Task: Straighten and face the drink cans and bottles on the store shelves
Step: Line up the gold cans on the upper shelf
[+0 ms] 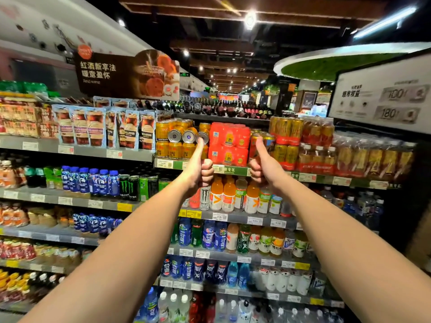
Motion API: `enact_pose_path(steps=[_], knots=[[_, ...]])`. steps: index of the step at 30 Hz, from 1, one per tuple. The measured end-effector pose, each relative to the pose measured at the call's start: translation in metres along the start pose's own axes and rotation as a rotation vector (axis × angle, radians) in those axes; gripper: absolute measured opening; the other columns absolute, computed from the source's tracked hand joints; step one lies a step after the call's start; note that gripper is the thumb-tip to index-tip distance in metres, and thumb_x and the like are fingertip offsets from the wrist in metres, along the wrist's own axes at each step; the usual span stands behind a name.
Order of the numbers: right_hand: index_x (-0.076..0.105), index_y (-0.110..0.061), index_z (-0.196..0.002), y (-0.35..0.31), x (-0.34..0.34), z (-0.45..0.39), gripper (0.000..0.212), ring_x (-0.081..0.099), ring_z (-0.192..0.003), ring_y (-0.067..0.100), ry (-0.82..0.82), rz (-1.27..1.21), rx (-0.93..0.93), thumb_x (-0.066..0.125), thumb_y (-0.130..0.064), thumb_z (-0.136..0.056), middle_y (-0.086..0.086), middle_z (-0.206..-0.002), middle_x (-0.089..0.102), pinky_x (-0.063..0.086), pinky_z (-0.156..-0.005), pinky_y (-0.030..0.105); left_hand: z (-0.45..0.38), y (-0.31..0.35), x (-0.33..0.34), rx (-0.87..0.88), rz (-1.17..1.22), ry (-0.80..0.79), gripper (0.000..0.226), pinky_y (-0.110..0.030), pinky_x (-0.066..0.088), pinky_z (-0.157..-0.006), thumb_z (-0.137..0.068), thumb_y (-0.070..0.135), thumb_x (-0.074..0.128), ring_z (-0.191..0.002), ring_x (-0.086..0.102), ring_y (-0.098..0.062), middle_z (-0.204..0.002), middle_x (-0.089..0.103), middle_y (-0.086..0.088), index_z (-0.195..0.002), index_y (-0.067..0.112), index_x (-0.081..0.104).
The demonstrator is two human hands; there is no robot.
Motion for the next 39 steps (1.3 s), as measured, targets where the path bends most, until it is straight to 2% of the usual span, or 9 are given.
enact_pose_path(steps=[3,8,12,19,23,27,32,35,39], knots=[[0.026,-0.020,-0.050,0.011,-0.003,-0.024,0.075,0.026,-0.045,0.017,0.000,0.001,0.016,0.026,-0.090,-0.076,0.002,-0.051,0.025,0.027,-0.045,0.024,-0.025,-0.010,-0.003,-0.020,0.008,-0.008,0.066,-0.030,0.003,-0.054,-0.085,0.084,0.024,-0.056,0.004,-0.017,-0.045,0.016,0.006,-0.059,0.025,0.014],[0.024,-0.020,-0.048,0.027,-0.008,-0.074,0.074,0.025,-0.044,0.017,-0.026,-0.024,0.000,0.026,-0.086,-0.081,0.001,-0.049,0.023,0.026,-0.045,0.024,-0.070,-0.016,-0.004,-0.018,-0.026,0.000,0.072,-0.029,0.006,-0.052,-0.087,0.082,0.020,-0.051,0.005,-0.016,-0.043,0.017,0.006,-0.047,0.023,0.021],[0.022,-0.021,-0.048,0.027,-0.017,-0.124,0.073,0.021,-0.045,0.018,-0.083,-0.045,-0.025,0.027,-0.088,-0.077,0.001,-0.050,0.020,0.024,-0.042,0.024,-0.112,-0.007,-0.005,-0.015,-0.035,0.063,0.073,-0.026,0.010,-0.046,-0.087,0.082,0.022,-0.039,0.016,-0.012,-0.041,0.020,0.005,-0.045,0.022,0.023],[0.020,-0.022,-0.050,0.032,-0.029,-0.205,0.072,0.018,-0.046,0.017,-0.175,-0.073,-0.053,0.026,-0.087,-0.081,0.001,-0.049,0.018,0.017,-0.048,0.028,-0.174,0.005,-0.006,0.035,-0.050,0.176,0.071,-0.027,0.016,-0.044,-0.087,0.081,0.024,-0.041,0.019,-0.013,-0.045,0.022,0.004,-0.050,0.021,0.022],[0.020,-0.022,-0.050,0.040,-0.014,-0.235,0.071,0.018,-0.042,0.015,-0.240,-0.087,-0.053,0.026,-0.086,-0.081,-0.002,-0.046,0.019,0.017,-0.044,0.025,-0.195,-0.006,-0.018,0.023,-0.058,0.216,0.075,-0.027,0.018,-0.044,-0.089,0.080,0.022,-0.040,0.021,-0.013,-0.044,0.024,0.004,-0.044,0.020,0.025],[0.020,-0.023,-0.049,0.045,0.004,-0.256,0.072,0.017,-0.044,0.015,-0.281,-0.090,-0.055,0.032,-0.093,-0.065,-0.002,-0.046,0.019,0.015,-0.048,0.027,-0.212,-0.005,-0.041,0.031,-0.092,0.265,0.073,-0.034,0.010,-0.054,-0.087,0.082,0.025,-0.048,0.018,-0.016,-0.049,0.021,0.002,-0.049,0.020,0.024],[0.022,-0.023,-0.048,0.048,0.033,-0.284,0.071,0.018,-0.044,0.014,-0.294,-0.087,-0.055,0.027,-0.087,-0.080,-0.001,-0.045,0.020,0.014,-0.049,0.029,-0.226,-0.006,-0.073,0.016,-0.083,0.264,0.071,-0.036,0.007,-0.059,-0.087,0.082,0.026,-0.050,0.015,-0.016,-0.050,0.020,0.002,-0.052,0.020,0.022],[0.021,-0.022,-0.051,0.044,0.057,-0.296,0.072,0.018,-0.043,0.014,-0.271,-0.073,-0.055,0.030,-0.092,-0.066,0.000,-0.045,0.019,0.014,-0.048,0.028,-0.235,-0.004,-0.096,0.011,-0.087,0.237,0.070,-0.035,0.007,-0.057,-0.086,0.083,0.025,-0.047,0.016,-0.015,-0.048,0.020,0.003,-0.053,0.021,0.020],[0.019,-0.022,-0.054,0.035,0.082,-0.311,0.071,0.018,-0.042,0.016,-0.234,-0.037,-0.061,0.027,-0.092,-0.065,0.003,-0.050,0.017,0.015,-0.049,0.029,-0.250,0.006,-0.127,-0.002,-0.098,0.180,0.072,-0.032,0.008,-0.052,-0.084,0.085,0.025,-0.044,0.016,-0.015,-0.046,0.020,0.003,-0.050,0.022,0.022]])
Point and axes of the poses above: each hand's wrist, its own z-axis away from the middle knuckle, its own x-axis out of the palm, y = z × x, the point moved 5 cm from there along -z, towards the middle knuckle
